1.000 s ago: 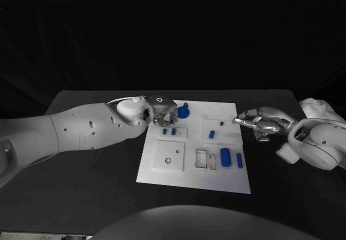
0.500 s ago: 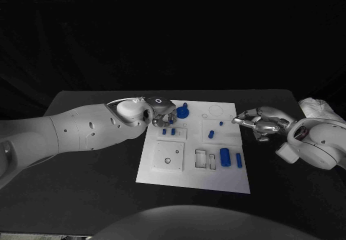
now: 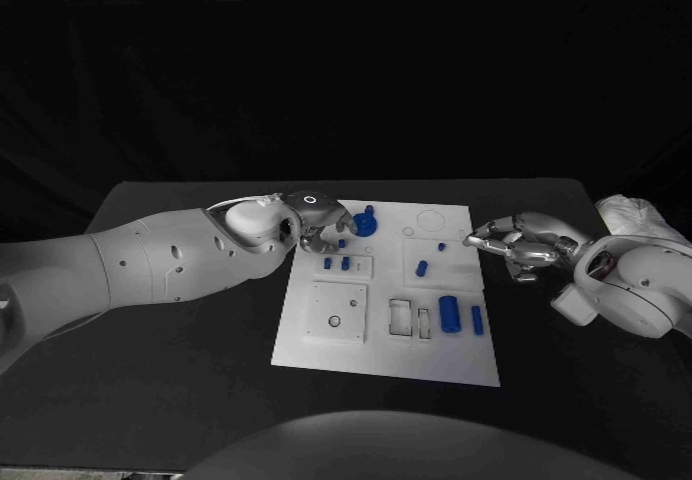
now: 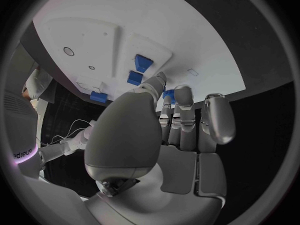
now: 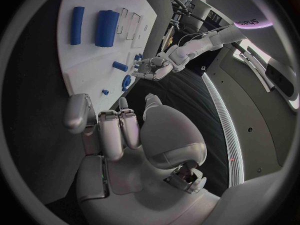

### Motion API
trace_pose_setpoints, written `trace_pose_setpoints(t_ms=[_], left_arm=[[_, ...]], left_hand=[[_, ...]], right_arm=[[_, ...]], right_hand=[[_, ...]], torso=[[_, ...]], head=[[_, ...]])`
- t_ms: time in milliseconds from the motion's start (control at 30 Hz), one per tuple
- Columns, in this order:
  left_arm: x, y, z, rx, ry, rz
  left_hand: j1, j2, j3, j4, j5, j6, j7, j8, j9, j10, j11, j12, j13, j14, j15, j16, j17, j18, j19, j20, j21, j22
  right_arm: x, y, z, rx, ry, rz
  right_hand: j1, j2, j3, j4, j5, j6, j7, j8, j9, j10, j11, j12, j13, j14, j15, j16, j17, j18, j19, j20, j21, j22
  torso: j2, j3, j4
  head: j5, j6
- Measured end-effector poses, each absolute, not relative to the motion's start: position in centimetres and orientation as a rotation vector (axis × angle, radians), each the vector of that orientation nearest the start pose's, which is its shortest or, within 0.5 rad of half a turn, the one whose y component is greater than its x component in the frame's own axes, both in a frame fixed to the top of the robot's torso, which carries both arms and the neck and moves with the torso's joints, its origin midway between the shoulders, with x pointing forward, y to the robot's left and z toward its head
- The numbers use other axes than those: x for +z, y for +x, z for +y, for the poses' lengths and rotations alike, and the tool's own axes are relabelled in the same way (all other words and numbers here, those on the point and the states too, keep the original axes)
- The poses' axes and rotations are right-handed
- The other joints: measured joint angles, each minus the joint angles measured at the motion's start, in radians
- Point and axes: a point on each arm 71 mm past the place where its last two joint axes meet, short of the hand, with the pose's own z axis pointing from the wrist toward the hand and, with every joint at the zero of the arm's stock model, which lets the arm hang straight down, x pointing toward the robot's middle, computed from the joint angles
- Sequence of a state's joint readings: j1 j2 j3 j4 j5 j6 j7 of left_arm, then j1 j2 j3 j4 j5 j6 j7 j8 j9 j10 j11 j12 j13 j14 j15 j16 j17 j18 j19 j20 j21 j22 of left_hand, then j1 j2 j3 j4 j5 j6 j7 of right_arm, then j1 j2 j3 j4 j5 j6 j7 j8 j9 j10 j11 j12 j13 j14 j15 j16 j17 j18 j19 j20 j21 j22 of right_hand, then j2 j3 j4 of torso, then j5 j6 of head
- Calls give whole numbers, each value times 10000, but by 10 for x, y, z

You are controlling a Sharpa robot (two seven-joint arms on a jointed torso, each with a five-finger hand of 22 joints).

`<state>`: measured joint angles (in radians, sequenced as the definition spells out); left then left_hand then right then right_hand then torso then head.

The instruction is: Assemble the parts on the task board

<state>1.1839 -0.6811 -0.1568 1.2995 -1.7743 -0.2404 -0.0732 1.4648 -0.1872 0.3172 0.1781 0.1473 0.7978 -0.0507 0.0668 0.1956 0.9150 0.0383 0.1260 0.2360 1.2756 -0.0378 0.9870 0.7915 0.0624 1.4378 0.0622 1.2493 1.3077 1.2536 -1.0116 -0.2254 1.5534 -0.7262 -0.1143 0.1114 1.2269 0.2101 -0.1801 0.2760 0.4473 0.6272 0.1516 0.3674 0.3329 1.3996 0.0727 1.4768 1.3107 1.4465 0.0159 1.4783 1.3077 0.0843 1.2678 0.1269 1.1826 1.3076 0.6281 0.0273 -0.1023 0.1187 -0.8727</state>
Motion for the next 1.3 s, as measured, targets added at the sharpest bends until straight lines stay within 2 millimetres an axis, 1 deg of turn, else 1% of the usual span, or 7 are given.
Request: trace_pose_setpoints(t_ms=[100,233,567,767,967,1100,1300], left_arm=[[-243,499,185,-4372,5433,16801],[-231,500,198,-4322,5305,16359],[-183,507,244,-3414,5055,15461],[-136,516,278,-3061,4264,14635],[-113,518,294,-3613,3118,13822],[-115,516,296,-4217,2430,13431],[-125,508,288,-4993,2029,13209]], left_hand=[[3,-2,-665,310,-318,-198,-129,0,-126,-781,5,-20,90,0,0,202,19,0,0,0,-25,0],[389,-388,-1516,1081,-713,-556,-417,0,-315,-1760,19,-102,-18,-20,20,465,35,0,-35,36,-238,0],[41,-830,-1907,1215,-896,-324,-548,138,-386,-2779,-101,-308,-431,-157,-52,497,-270,-1,-70,0,-490,-1],[18,-853,-1879,1206,-896,-40,-586,222,-379,-3271,-244,-368,-719,-372,-121,166,-718,-1,-160,-17,-700,-2],[-293,-621,-1516,1215,-567,281,-403,222,-398,-2929,-249,-153,-787,-297,-172,239,-653,-1,-134,-43,-553,-2],[-970,-615,-1424,1226,-456,542,-67,247,-443,-2630,-160,42,-888,-60,-179,487,-452,-2,5,-37,-246,-2],[-1393,-390,-909,1207,-456,947,258,332,-478,-2322,-118,247,-1030,116,-142,707,-253,0,95,-54,-99,-2]], right_arm=[[-230,450,-273,10233,4482,19982],[-229,449,-277,10174,4542,19857],[-211,449,-282,10147,4475,19344],[-199,454,-283,9995,4306,19029],[-196,465,-272,9416,3259,18747],[-196,476,-260,8512,1604,18500],[-196,483,-247,6984,-1166,18007]], right_hand=[[0,0,0,0,0,0,0,0,0,-27,6,-8,0,-20,20,0,0,0,-15,15,-39,-1],[0,-1,0,0,0,0,0,0,0,-120,-41,-80,0,-74,0,-60,-1,-1,-71,0,-100,-1],[394,-381,0,0,-234,211,-34,0,-34,-1559,-123,-1258,-283,-972,-37,-856,-194,158,-579,-6,-836,-2],[1647,-661,362,-459,-467,427,-37,0,-80,-5050,-71,-4941,-3730,-1574,-105,-1863,-1456,317,-911,-54,-1823,-2],[3348,-1137,1357,-1350,-1145,760,42,-67,-214,-6744,223,-8442,-6328,-1632,124,-2191,-1866,318,-903,24,-2221,-3],[3639,-1555,1770,-1577,-1654,501,-214,-592,-482,-7597,528,-9654,-7263,-1585,200,-2191,-1857,317,-773,144,-2165,-3],[3263,-2110,1987,-1738,-1975,428,-645,-1148,-708,-7529,451,-10086,-7926,-722,81,-1220,-802,154,449,55,-448,5]], torso=[[0,-4,7],[-2,-10,10],[15,-18,106],[35,-64,283],[42,-121,427],[39,-147,493],[37,-171,590]], head=[[-30,0],[-34,0],[-216,0],[-482,0],[-688,0],[-769,0],[-983,0]])
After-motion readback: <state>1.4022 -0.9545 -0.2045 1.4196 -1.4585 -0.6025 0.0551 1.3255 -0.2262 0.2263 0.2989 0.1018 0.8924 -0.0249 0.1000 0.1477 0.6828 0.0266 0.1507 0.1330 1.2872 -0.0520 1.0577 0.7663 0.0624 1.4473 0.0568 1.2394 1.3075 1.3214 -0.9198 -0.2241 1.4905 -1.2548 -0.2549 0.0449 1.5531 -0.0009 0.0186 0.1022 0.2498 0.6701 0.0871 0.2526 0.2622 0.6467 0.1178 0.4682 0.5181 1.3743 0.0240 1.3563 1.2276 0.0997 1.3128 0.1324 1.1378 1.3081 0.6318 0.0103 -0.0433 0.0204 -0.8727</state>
